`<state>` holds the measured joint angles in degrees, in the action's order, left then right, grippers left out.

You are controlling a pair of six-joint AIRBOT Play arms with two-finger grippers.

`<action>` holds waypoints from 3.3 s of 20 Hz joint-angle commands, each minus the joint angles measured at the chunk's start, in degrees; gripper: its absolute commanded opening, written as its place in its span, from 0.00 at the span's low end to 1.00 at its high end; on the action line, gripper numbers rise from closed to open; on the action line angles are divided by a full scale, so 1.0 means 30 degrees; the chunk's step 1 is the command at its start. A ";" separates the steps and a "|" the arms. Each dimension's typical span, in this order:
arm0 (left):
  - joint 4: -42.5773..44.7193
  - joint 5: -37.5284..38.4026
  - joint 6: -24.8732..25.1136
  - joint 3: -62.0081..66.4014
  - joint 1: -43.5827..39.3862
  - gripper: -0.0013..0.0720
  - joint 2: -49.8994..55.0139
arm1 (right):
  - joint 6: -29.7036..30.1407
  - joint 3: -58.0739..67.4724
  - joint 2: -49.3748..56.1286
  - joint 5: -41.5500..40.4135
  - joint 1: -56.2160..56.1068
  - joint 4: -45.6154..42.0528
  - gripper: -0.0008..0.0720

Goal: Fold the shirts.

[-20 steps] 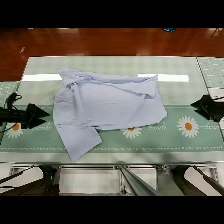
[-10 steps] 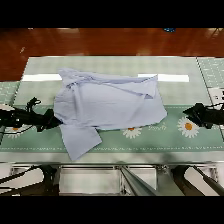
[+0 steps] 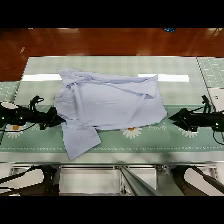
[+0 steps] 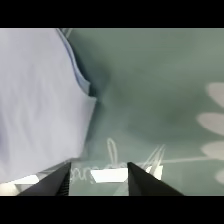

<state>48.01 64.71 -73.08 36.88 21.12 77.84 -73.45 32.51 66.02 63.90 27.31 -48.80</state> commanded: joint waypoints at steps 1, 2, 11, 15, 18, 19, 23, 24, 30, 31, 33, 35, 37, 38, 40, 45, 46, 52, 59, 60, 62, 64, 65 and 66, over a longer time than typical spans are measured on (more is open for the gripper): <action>0.0058 0.0015 -0.0007 0.0029 -0.0029 0.04 0.0007 | 0.0036 0.0226 0.2004 -0.1486 -0.2047 0.1625 0.57; 0.0058 0.0007 -0.0007 0.0029 -0.0029 0.04 0.0007 | 0.0138 0.0510 0.2572 -0.2040 -0.2630 0.1887 0.57; -0.1246 0.0452 0.0189 0.2171 0.0029 0.04 -0.1668 | -0.0495 0.7679 0.4677 -0.1501 -0.6790 0.2273 0.05; -0.7096 -0.0058 0.0211 0.8451 0.0503 0.04 -0.5289 | -0.2098 1.6480 0.1712 -0.0226 -0.6499 -0.0270 0.05; -0.7074 -0.1377 0.0197 1.4943 0.0525 0.04 -0.6965 | -0.3417 2.3919 0.0335 0.1078 -0.6499 -0.2827 0.05; -0.6645 -0.1428 0.0189 1.6917 0.0605 0.04 -0.7242 | -0.3854 2.6039 -0.0109 0.1792 -0.6506 -0.3774 0.05; -0.5595 -0.0852 0.0124 2.2163 0.1392 0.04 -0.9027 | -0.4299 2.8596 -0.3512 0.3883 -0.6499 -0.5355 0.05; -0.4597 -0.0780 0.0131 2.2600 0.1719 0.04 -0.9894 | -0.4437 2.8596 -0.4510 0.4473 -0.6506 -0.6455 0.05; 0.4262 -0.0554 -0.1399 2.2629 0.0495 0.04 -1.5198 | -0.5136 2.8596 -0.8393 0.8378 -0.6499 -0.8903 0.05; 0.5523 -0.0561 -0.1515 2.2629 -0.0597 0.04 -1.5788 | -0.5187 2.8596 -0.8735 0.9027 -0.6499 -0.8910 0.05; 0.8335 -0.0044 -0.2557 2.2629 -0.2863 0.04 -1.6436 | -0.5712 2.8589 -0.9092 1.0353 -0.6499 -0.8867 0.05; 1.0877 0.2251 -0.3781 2.2520 -0.4554 0.04 -1.6422 | -0.5880 2.7817 -0.9209 1.1599 -0.6499 -0.8845 0.05; 1.1737 0.3432 -0.4371 2.1179 -0.5297 0.04 -1.6327 | -0.6105 2.5966 -0.9245 1.2145 -0.6499 -0.8823 0.05; 1.1693 0.3344 -0.4546 2.0043 -0.5355 0.04 -1.6189 | -0.6091 2.4676 -0.9245 1.1897 -0.6499 -0.8641 0.05; 1.1264 0.3147 -0.4612 1.7690 -0.5340 0.04 -1.5504 | -0.6003 2.1609 -0.9245 1.0229 -0.6506 -0.8393 0.05; 0.8335 0.0379 -0.4881 1.2458 -0.5348 0.04 -1.1577 | -0.4758 1.4345 -0.7242 0.5472 -0.6521 -0.6885 0.05; 0.8145 -0.0437 -0.4896 1.1795 -0.5340 0.04 -1.0484 | -0.4619 1.3406 -0.6266 0.4233 -0.6521 -0.6834 0.05; 0.5872 -0.5967 -0.4896 1.1307 -0.5340 0.04 -0.1064 | -0.3198 1.2896 0.2637 -0.1712 -0.6521 -0.5107 0.05; 0.2776 -0.2980 -0.4947 1.7121 -0.5304 0.04 0.7016 | -0.3504 1.8586 1.0834 -0.1494 -0.6521 -0.3694 0.05; 0.2783 -0.1763 -0.4728 1.7784 -0.5238 0.04 0.7482 | -0.3483 1.8943 1.1176 -0.0736 -0.6521 -0.3716 0.05; 0.2827 -0.0131 -0.3912 1.8149 -0.4976 0.04 0.7657 | -0.3271 1.8972 1.1103 0.0146 -0.6419 -0.4022 0.05; 0.2834 0.1661 -0.3512 1.8141 -0.4510 0.04 0.7497 | -0.3271 1.8972 1.0717 0.1661 -0.6033 -0.4269 0.05; 0.2841 0.2616 -0.2732 1.8025 -0.4357 0.04 0.7395 | -0.3235 1.8950 1.0506 0.2688 -0.5799 -0.4517 0.05; 0.2856 0.3373 -0.2113 1.7602 -0.4255 0.04 0.7235 | -0.3184 1.8819 1.0389 0.3534 -0.5668 -0.4830 0.05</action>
<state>57.23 65.82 -83.85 89.86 7.22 99.13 -83.35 88.53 97.25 66.87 9.15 -61.65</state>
